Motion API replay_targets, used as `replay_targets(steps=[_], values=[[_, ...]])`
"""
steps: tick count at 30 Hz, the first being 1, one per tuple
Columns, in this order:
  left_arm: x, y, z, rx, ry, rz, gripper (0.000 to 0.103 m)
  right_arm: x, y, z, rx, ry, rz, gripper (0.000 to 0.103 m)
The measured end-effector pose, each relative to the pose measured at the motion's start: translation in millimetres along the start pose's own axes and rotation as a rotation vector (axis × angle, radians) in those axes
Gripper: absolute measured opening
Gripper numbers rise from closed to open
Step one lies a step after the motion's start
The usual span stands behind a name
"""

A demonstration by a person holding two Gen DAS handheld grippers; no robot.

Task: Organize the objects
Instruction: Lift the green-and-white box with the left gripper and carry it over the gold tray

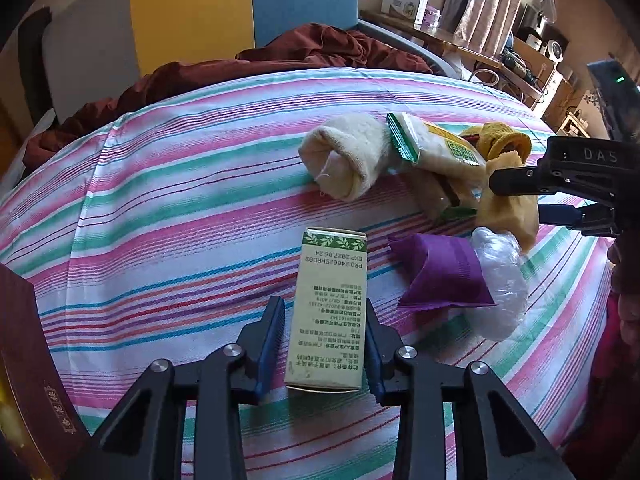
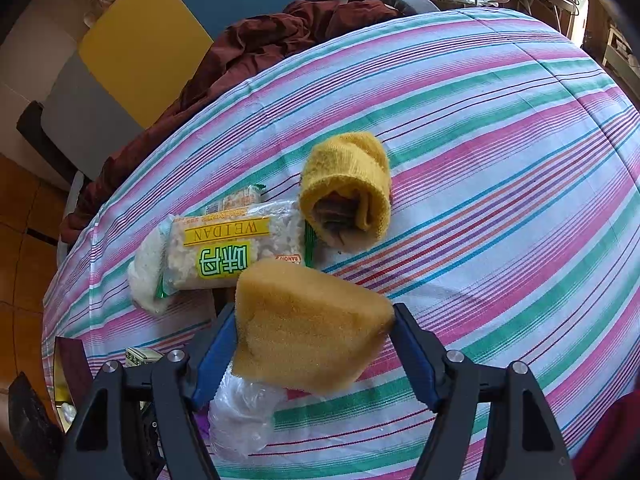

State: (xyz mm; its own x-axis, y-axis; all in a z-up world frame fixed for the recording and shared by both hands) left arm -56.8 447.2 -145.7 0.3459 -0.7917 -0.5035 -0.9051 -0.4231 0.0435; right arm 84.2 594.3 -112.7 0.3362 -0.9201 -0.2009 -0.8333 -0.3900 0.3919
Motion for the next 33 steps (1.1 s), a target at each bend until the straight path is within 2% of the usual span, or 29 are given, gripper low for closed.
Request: replay_targets(steps=[2, 16, 18, 22, 28, 29, 30, 33], values=[[0, 0, 1, 0.001, -0.012, 0.0, 0.037, 1, -2, -1, 0.001, 0.002, 0.008, 0.079], [4, 0, 0, -0.017, -0.055, -0.01, 0.036, 15, -2, -4, 0.004, 0.037, 0.003, 0.082], [5, 2, -1, -0.034, -0.064, -0.029, 0.031, 17, 1, -5, 0.0, 0.033, -0.017, 0.07], [6, 5, -6, -0.04, -0.072, -0.063, 0.03, 22, 8, -5, 0.023, 0.018, -0.074, 0.066], [11, 3, -43, -0.006, -0.114, -0.083, 0.03, 30, 13, -10, 0.042, -0.001, -0.117, 0.066], [12, 5, -53, -0.008, -0.126, -0.086, 0.03, 22, 16, -7, 0.044, -0.002, -0.119, 0.066], [12, 7, -62, -0.01, -0.138, -0.088, 0.03, 19, 2, -7, 0.045, -0.005, -0.124, 0.066], [15, 21, -89, -0.026, -0.167, -0.108, 0.03, 21, 15, 3, 0.058, -0.017, -0.15, 0.066]])
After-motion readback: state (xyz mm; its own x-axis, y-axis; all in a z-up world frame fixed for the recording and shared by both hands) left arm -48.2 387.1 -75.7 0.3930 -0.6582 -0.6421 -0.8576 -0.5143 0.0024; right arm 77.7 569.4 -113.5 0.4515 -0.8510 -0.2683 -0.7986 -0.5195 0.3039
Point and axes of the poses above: each gripper's, at about its wrist camera, not at the fingertips, and z roughly the way its jaws point, y to its left, x to its underside, the point moved 8 cm from there along z, roughly the way its jaws point, and after that the axes turned 14 degrees about z, right-handed, at the moved point
